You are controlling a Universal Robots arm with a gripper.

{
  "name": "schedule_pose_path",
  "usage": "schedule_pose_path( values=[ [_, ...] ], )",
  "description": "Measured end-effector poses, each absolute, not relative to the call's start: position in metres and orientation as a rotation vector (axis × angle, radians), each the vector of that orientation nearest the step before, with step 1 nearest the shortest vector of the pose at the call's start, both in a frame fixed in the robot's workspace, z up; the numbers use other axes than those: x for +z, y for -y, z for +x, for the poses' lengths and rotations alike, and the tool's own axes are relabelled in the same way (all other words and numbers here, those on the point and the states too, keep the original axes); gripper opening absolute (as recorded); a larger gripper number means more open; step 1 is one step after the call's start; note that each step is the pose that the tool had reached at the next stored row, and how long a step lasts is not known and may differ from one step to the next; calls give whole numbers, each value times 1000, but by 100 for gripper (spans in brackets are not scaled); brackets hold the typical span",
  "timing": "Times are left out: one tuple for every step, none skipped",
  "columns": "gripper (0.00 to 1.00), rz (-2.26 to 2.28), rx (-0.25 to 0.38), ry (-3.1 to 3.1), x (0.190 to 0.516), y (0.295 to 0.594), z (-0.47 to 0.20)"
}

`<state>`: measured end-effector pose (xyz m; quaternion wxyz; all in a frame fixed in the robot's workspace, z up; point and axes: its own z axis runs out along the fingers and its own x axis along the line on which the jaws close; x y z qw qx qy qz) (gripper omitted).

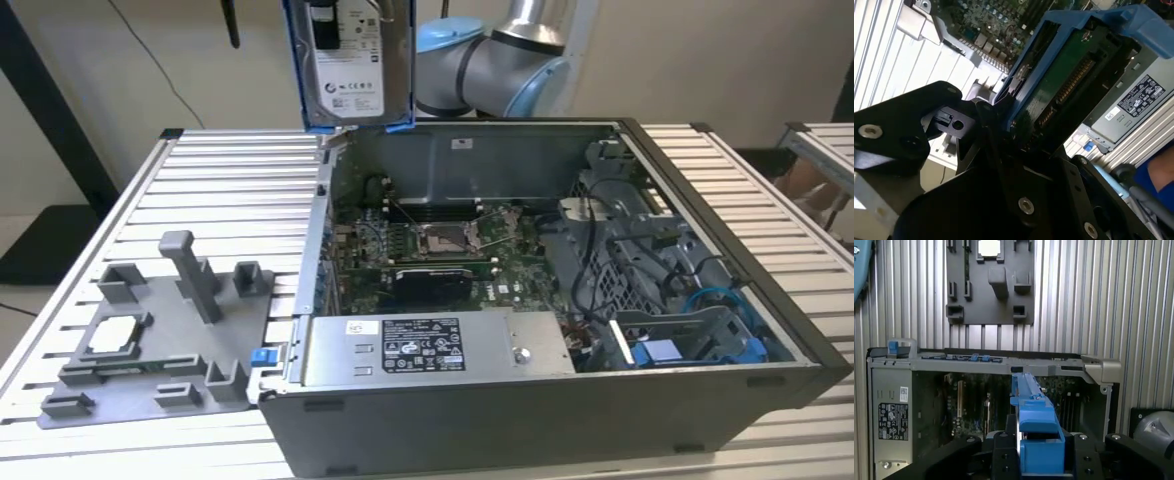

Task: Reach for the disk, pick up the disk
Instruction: 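Pick up the disk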

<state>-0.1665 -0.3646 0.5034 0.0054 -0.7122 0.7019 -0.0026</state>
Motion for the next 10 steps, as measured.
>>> schedule_pose_path(
  values=[
    [0, -2230, -8, -2198, 503, 365, -164],
    [0, -2230, -8, -2198, 503, 365, -161],
    [0, -2230, -8, -2198, 503, 365, -158],
    [0, -2230, -8, -2198, 503, 365, -155],
    [0, -2230, -8, -2198, 503, 365, -152],
    [0, -2230, -8, -2197, 503, 365, -149],
    [0, -2230, -8, -2198, 503, 365, -146],
    [0, -2230, -8, -2198, 503, 365, -143],
    [0, -2230, -8, -2198, 503, 365, -140],
    [0, -2230, -8, -2198, 503, 365, -136]
  ],
)
